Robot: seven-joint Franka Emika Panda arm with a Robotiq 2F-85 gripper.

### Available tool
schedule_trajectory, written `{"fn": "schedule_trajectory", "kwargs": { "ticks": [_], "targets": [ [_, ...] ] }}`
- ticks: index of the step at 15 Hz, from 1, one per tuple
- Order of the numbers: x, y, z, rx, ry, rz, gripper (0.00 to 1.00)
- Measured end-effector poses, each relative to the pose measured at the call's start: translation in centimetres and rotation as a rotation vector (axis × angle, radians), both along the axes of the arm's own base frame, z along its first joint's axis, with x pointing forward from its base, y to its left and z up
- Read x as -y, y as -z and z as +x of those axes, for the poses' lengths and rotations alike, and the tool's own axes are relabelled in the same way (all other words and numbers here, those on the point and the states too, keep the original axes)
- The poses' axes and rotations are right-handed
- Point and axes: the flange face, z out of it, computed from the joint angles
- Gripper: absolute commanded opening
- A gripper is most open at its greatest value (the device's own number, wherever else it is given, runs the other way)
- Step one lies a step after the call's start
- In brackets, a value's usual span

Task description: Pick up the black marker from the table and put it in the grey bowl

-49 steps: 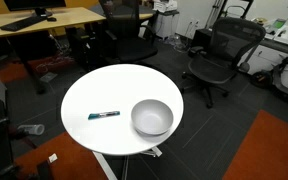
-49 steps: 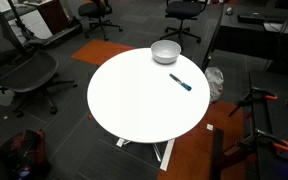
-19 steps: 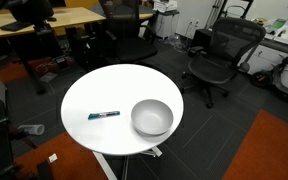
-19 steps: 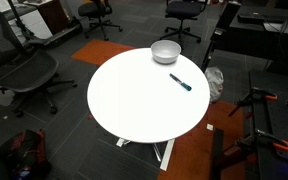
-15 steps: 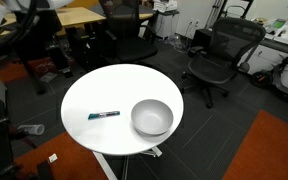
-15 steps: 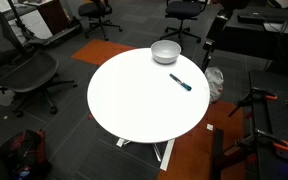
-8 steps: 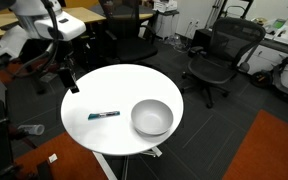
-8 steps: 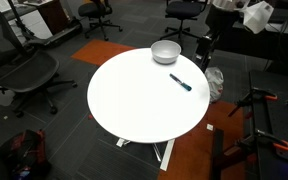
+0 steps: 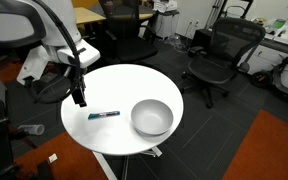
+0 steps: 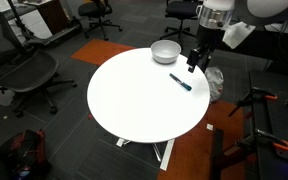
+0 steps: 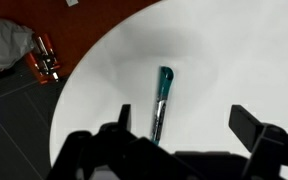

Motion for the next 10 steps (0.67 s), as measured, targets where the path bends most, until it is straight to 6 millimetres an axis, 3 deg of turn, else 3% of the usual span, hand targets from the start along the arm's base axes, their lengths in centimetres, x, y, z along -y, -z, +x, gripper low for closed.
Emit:
{"fn": "schedule_trajectory", "kwargs": {
  "ticks": [10],
  "targets": [
    [1.0,5.6,3.2,-0.040,0.061,0.008,1.00]
  ]
}}
